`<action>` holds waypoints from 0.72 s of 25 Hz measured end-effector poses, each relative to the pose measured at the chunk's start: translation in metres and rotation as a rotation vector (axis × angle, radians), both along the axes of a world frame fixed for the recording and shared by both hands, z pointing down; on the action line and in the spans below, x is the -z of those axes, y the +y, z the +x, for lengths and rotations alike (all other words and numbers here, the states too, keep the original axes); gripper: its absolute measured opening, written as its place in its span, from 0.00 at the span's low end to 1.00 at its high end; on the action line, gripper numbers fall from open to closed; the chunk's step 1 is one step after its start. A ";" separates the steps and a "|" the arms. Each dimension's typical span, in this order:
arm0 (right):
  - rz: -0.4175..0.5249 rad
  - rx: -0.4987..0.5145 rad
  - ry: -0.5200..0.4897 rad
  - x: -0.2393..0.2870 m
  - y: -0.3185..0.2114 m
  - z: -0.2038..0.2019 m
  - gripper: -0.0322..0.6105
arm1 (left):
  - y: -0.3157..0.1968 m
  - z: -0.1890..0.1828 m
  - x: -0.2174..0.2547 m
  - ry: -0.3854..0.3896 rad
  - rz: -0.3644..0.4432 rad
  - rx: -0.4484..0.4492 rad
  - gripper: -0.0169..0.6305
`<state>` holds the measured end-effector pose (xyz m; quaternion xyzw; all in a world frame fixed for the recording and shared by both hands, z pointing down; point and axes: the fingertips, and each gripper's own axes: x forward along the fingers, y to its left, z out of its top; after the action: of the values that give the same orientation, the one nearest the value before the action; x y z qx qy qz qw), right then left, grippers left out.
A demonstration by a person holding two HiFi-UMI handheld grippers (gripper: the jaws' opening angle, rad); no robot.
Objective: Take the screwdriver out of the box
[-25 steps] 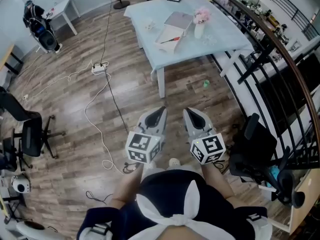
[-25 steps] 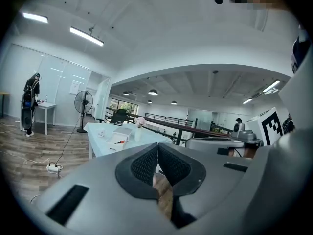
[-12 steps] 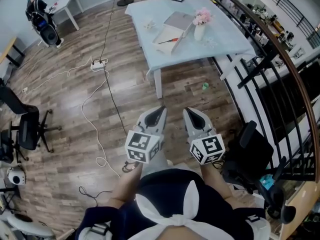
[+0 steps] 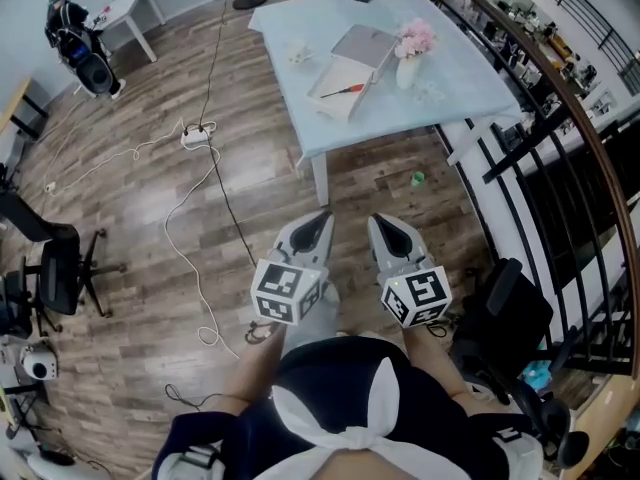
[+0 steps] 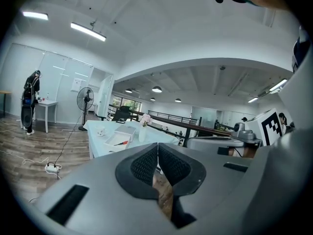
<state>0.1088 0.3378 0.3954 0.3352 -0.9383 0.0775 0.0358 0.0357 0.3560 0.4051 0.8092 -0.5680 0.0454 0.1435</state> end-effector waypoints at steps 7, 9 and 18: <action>-0.002 -0.052 0.001 0.008 -0.085 -0.043 0.05 | -0.088 -0.046 0.008 0.009 0.008 -0.050 0.06; -0.004 -0.064 0.004 0.009 -0.107 -0.055 0.05 | -0.111 -0.060 0.009 0.003 0.005 -0.060 0.06; -0.013 -0.102 0.019 0.008 -0.191 -0.112 0.05 | -0.197 -0.117 0.006 0.012 -0.021 -0.112 0.06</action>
<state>-0.0035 0.1463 0.3877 0.3832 -0.9190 0.0819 0.0429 -0.0814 0.1587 0.3995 0.8384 -0.5205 0.0543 0.1527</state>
